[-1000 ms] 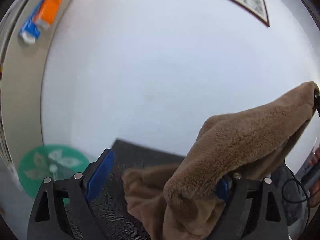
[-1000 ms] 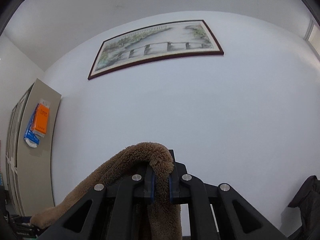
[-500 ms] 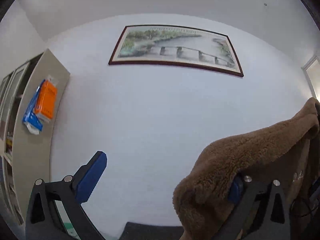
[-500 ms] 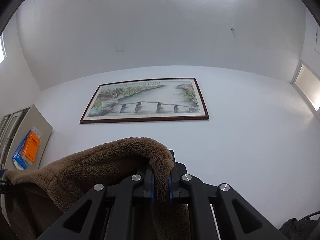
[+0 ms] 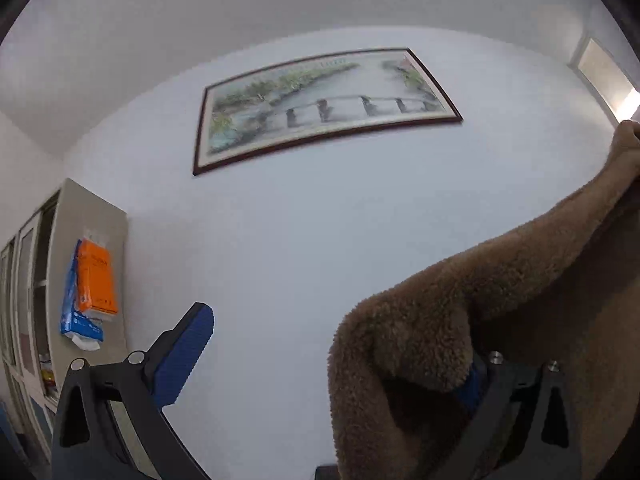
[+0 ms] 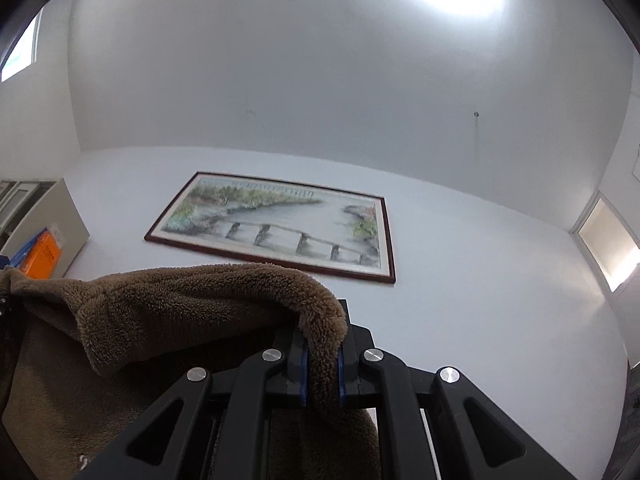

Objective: Fold clothes

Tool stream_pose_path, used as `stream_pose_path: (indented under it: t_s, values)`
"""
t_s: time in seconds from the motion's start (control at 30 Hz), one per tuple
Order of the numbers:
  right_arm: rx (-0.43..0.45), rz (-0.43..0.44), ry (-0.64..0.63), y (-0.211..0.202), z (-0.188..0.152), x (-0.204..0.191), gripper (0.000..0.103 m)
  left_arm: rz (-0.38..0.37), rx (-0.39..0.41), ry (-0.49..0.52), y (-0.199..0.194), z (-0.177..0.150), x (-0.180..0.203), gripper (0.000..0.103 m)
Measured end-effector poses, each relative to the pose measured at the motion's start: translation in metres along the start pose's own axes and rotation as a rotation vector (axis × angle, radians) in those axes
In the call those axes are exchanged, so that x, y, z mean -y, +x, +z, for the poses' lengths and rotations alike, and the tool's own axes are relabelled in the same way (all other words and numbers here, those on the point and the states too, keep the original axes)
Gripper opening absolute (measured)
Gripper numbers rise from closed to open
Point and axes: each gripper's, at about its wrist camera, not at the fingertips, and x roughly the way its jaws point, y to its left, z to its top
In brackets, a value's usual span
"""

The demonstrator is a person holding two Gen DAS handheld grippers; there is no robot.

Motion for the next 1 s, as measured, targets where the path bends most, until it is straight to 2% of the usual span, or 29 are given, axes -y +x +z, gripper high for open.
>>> stream_pose_path:
  t_s: [0.07, 0.13, 0.23, 0.33, 0.43, 0.5, 0.6, 0.77, 0.9, 1.0]
  values:
    - [-0.101, 0.016, -0.031, 0.005, -0.028, -0.003, 0.01, -0.105, -0.154, 0.004, 0.019, -0.036, 0.004, 0.103]
    - [-0.238, 0.056, -0.063, 0.008, -0.071, -0.01, 0.01, -0.228, -0.362, -0.044, 0.044, -0.099, 0.012, 0.103]
    - [-0.507, 0.142, -0.107, 0.011, -0.157, -0.025, 0.01, -0.384, -0.657, -0.138, 0.076, -0.201, 0.033, 0.103]
    - [-0.761, 0.204, -0.132, 0.012, -0.254, -0.042, 0.01, -0.449, -0.884, -0.183, 0.098, -0.298, 0.067, 0.103]
    - [-0.952, 0.237, -0.133, 0.009, -0.332, -0.053, 0.01, -0.453, -1.046, -0.119, 0.112, -0.363, 0.097, 0.102]
    - [-1.052, 0.248, -0.125, 0.008, -0.375, -0.058, 0.01, -0.476, -1.069, -0.148, 0.118, -0.37, 0.096, 0.102]
    - [-1.084, 0.22, -0.077, 0.012, -0.396, -0.052, 0.01, -0.521, -1.075, -0.224, 0.129, -0.365, 0.087, 0.102]
    - [-1.074, 0.18, -0.048, 0.024, -0.405, -0.043, 0.01, -0.6, -1.087, -0.363, 0.15, -0.358, 0.065, 0.103]
    - [-1.039, 0.092, 0.022, 0.014, -0.399, -0.019, 0.01, -0.599, -1.174, -0.348, 0.181, -0.374, 0.074, 0.103]
    - [-0.953, -0.012, 0.045, 0.012, -0.377, 0.001, 0.01, -0.61, -1.24, -0.357, 0.2, -0.389, 0.085, 0.103]
